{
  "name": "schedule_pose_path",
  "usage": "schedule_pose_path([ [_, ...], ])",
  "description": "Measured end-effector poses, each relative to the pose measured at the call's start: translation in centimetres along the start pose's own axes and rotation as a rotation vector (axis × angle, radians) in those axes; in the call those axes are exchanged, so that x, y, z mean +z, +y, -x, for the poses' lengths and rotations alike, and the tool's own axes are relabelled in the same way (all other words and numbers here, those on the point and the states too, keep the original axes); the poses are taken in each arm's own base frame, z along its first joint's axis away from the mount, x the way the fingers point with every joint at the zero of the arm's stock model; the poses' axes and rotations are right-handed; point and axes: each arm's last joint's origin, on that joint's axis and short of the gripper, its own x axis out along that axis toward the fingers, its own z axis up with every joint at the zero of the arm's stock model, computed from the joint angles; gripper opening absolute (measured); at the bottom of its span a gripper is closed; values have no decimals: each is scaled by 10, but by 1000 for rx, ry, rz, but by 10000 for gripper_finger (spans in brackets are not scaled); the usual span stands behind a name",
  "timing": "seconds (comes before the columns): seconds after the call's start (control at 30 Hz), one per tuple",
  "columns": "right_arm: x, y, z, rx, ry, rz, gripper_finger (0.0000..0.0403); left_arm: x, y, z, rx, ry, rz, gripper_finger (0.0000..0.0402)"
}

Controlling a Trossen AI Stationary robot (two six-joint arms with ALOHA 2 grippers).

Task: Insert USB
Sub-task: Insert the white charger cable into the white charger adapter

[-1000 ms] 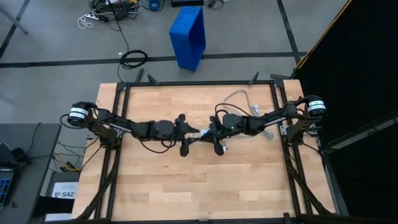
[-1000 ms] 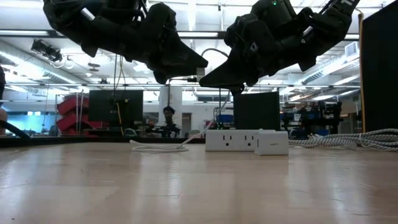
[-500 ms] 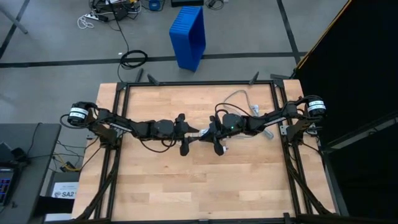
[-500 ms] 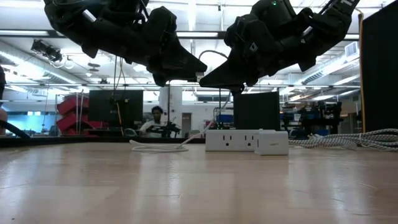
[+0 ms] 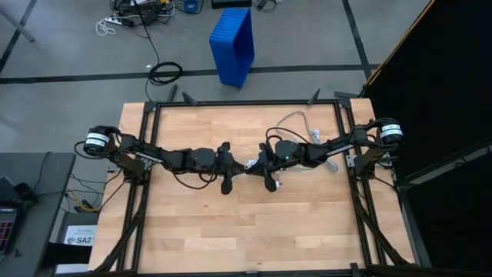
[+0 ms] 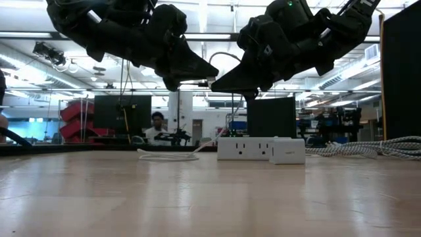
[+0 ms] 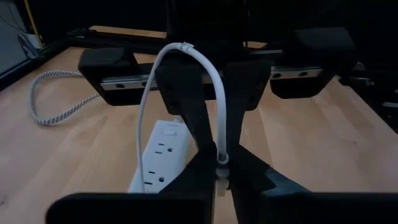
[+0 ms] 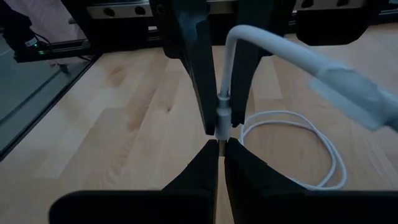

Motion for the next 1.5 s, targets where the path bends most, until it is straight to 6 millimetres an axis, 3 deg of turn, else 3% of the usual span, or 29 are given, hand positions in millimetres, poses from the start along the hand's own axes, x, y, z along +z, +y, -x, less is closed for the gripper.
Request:
schedule_pose_path([
  [0.33,3,2,5,32,18,17,23,2,1,1,4,-9,-33,2],
  [0.6,12,6,19,32,48,53,52,14,19,11,63,-33,-17,1],
  [0.8,17,7,24,28,38,82,49,40,37,32,79,-124,-37,1],
  [1.03,15,4,24,-42,60,108,50,67,65,79,170,-228,-40,0],
  [1.23,16,1,24,-142,50,153,48,49,77,119,244,-313,32,0],
  [1.5,28,-18,29,-337,-69,63,52,3,67,121,99,-401,182,0],
])
